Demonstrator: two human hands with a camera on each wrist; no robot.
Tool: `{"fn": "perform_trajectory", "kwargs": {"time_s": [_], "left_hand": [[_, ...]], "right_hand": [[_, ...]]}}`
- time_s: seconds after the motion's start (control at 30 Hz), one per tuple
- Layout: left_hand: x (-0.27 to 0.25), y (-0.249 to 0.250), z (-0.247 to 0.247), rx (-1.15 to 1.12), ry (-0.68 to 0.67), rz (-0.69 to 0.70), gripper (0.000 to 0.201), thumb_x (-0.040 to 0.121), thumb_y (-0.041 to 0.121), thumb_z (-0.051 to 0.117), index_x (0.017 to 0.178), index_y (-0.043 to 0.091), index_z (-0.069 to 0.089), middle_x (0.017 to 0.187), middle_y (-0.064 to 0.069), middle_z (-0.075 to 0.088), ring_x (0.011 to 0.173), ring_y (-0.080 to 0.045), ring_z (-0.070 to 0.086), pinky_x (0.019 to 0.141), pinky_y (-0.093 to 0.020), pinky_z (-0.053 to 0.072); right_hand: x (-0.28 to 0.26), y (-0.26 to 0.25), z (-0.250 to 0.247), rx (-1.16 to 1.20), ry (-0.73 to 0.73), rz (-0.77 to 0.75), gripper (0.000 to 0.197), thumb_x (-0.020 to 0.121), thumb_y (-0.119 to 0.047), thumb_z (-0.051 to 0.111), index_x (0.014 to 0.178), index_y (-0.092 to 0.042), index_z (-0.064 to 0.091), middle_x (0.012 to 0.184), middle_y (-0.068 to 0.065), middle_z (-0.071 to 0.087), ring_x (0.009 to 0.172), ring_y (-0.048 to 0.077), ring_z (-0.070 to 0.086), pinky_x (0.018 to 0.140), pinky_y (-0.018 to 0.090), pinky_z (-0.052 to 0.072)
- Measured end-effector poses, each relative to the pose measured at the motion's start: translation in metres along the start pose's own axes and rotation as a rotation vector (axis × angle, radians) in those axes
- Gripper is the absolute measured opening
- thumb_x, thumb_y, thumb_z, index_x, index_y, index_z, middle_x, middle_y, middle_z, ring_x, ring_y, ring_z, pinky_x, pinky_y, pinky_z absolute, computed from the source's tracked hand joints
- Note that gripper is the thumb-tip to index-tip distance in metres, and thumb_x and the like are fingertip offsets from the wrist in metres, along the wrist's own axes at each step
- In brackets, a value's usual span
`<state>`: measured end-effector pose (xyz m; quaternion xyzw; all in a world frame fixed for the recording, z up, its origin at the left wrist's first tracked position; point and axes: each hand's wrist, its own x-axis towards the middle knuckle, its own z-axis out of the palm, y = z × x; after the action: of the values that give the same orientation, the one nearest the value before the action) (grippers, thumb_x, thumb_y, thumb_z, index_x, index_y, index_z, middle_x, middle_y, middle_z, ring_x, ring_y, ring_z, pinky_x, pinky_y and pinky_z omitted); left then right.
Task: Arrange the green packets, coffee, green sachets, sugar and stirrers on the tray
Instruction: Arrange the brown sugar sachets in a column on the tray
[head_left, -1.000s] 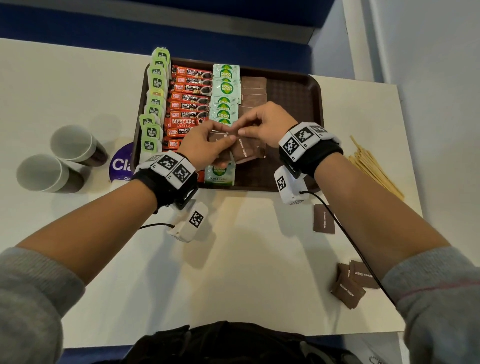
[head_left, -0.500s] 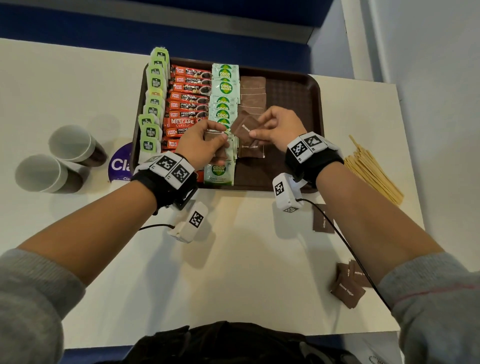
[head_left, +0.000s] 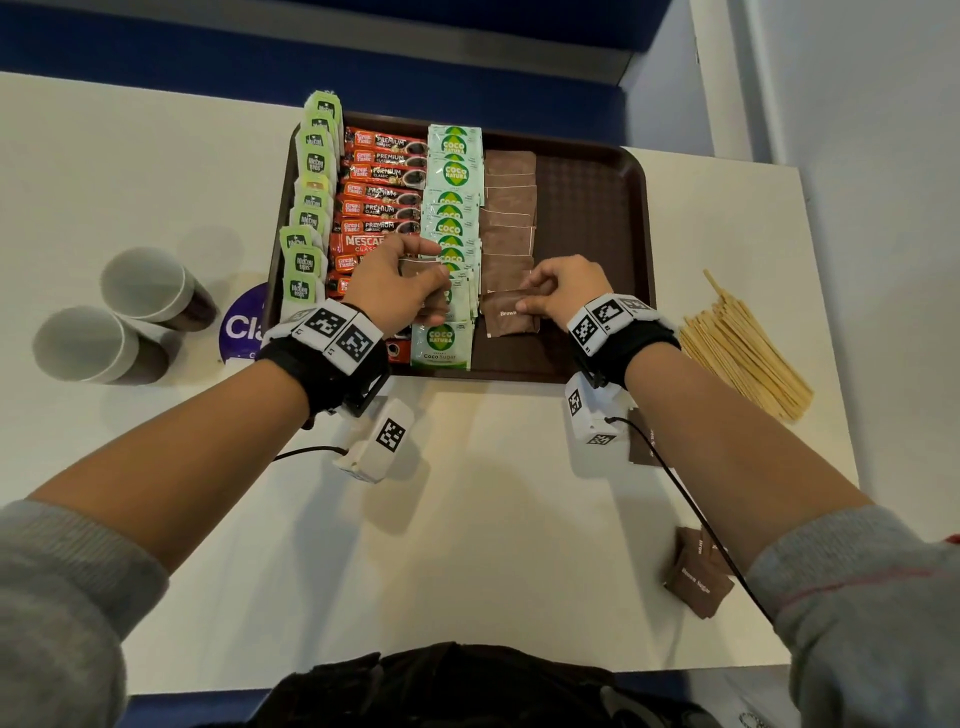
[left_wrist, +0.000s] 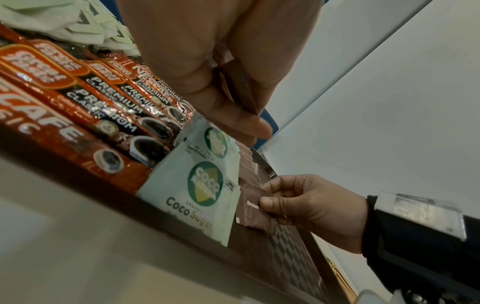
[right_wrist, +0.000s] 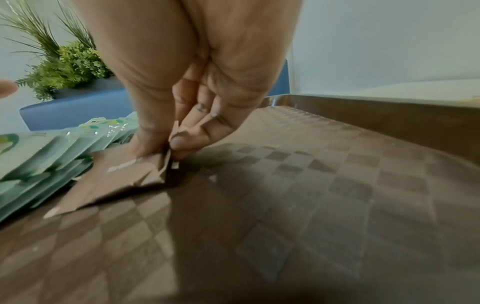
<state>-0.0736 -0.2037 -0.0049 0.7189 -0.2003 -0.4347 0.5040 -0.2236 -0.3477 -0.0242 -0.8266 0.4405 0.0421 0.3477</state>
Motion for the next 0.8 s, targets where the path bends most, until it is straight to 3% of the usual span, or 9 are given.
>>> {"fn": "perform_trajectory", "kwargs": {"time_s": [0.1, 0.17, 0.37, 0.6, 0.8], "left_hand": [[0.001, -0.001, 0.0, 0.005, 0.0, -0.009, 0.016, 0.092, 0.006, 0.059, 0.101, 0.015, 0.049, 0.075, -0.006, 0.062, 0.045, -0.006, 0.059, 0.045, -0.02, 0.053], [0.001, -0.001, 0.0, -0.003, 0.0, -0.017, 0.017, 0.091, 0.005, 0.059, 0.1, 0.016, 0.049, 0.075, -0.007, 0.062, 0.046, -0.007, 0.059, 0.045, -0.02, 0.053], [0.001, 0.0, 0.001, -0.006, -0.011, -0.046, 0.024, 0.088, 0.0, 0.061, 0.105, 0.012, 0.049, 0.076, -0.008, 0.061, 0.044, -0.007, 0.06, 0.045, -0.021, 0.053], [-0.002, 0.0, 0.001, 0.01, -0.029, -0.055, 0.029, 0.086, 0.0, 0.063, 0.106, 0.016, 0.048, 0.083, -0.005, 0.061, 0.048, -0.006, 0.062, 0.049, -0.022, 0.055], [-0.007, 0.0, 0.001, -0.061, -0.124, -0.056, 0.061, 0.079, -0.016, 0.062, 0.124, 0.017, 0.037, 0.093, -0.009, 0.063, 0.083, -0.016, 0.064, 0.063, -0.03, 0.06]], "right_hand": [[0.003, 0.001, 0.005, 0.027, 0.038, 0.023, 0.024, 0.075, -0.02, 0.079, 0.094, -0.012, 0.067, 0.071, -0.005, 0.057, 0.07, 0.007, 0.053, 0.06, 0.01, 0.041], [0.004, 0.001, 0.007, 0.043, 0.053, 0.034, 0.025, 0.074, -0.02, 0.079, 0.093, -0.012, 0.066, 0.067, -0.008, 0.053, 0.065, 0.005, 0.051, 0.061, 0.014, 0.043], [0.005, 0.002, 0.011, 0.091, 0.067, 0.051, 0.023, 0.072, -0.019, 0.081, 0.085, -0.014, 0.062, 0.066, -0.007, 0.054, 0.069, 0.012, 0.056, 0.075, 0.029, 0.056], [0.004, 0.004, 0.012, 0.119, 0.095, 0.034, 0.026, 0.07, -0.021, 0.082, 0.085, -0.016, 0.061, 0.077, -0.002, 0.057, 0.073, 0.01, 0.054, 0.068, 0.02, 0.047], [0.006, -0.002, 0.007, 0.054, 0.164, -0.016, 0.026, 0.074, -0.03, 0.079, 0.088, -0.014, 0.063, 0.091, 0.001, 0.058, 0.08, 0.01, 0.054, 0.073, 0.022, 0.046]]}}
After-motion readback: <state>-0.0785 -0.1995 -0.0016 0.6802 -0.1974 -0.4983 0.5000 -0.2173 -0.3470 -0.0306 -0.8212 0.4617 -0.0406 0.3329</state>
